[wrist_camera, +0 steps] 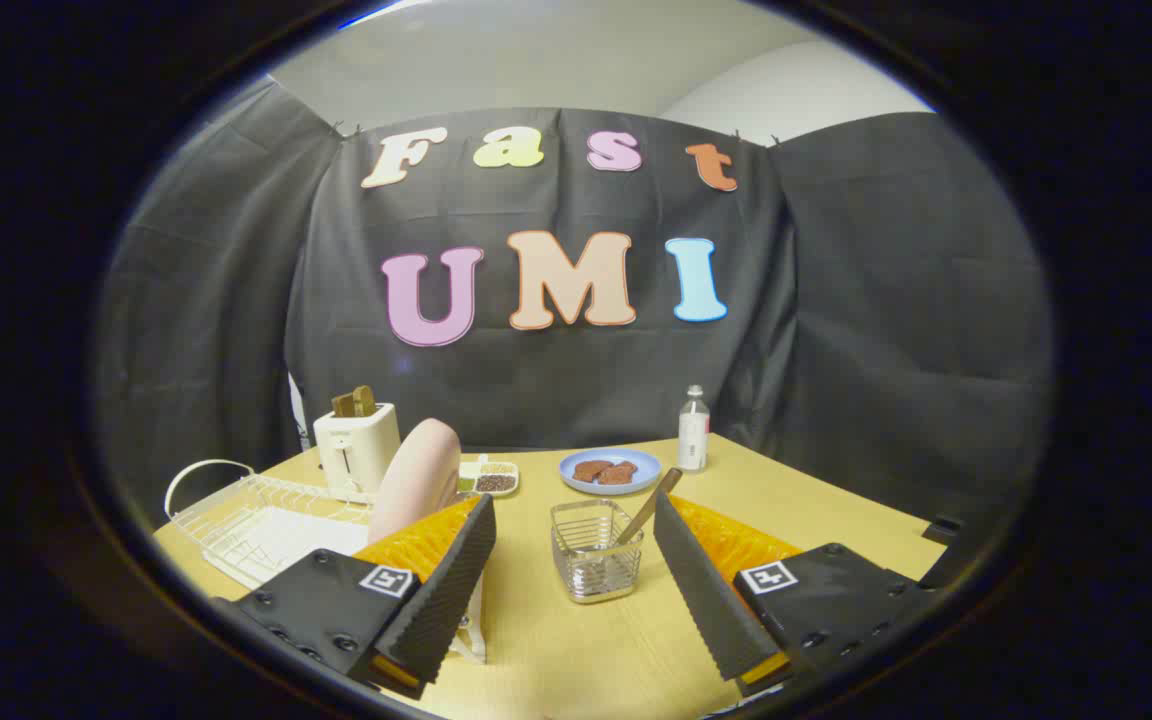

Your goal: Take the plate from the dish rack, then take the spoon from the basket and place it into the plate.

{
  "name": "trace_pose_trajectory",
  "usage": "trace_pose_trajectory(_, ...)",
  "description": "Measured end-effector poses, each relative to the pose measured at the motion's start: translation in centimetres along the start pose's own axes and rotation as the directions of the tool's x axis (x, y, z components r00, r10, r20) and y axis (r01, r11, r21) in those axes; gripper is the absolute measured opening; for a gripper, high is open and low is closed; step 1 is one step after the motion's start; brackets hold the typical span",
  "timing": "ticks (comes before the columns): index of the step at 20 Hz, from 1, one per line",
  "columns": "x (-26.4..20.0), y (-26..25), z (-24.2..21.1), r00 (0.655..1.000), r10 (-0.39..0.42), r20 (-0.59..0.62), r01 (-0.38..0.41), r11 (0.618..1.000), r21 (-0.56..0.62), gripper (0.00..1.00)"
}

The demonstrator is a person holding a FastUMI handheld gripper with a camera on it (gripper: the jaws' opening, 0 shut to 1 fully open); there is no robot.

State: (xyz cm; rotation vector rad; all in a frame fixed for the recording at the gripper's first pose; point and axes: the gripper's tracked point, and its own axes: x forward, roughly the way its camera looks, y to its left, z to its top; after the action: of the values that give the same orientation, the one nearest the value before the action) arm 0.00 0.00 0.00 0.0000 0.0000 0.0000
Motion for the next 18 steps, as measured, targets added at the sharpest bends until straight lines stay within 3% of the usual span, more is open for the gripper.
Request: trace_pose_trajectory(18,-0.2,1.6,0.1,0.999,0.031,0.02,-0.03,0.997,-0.065,1.0)
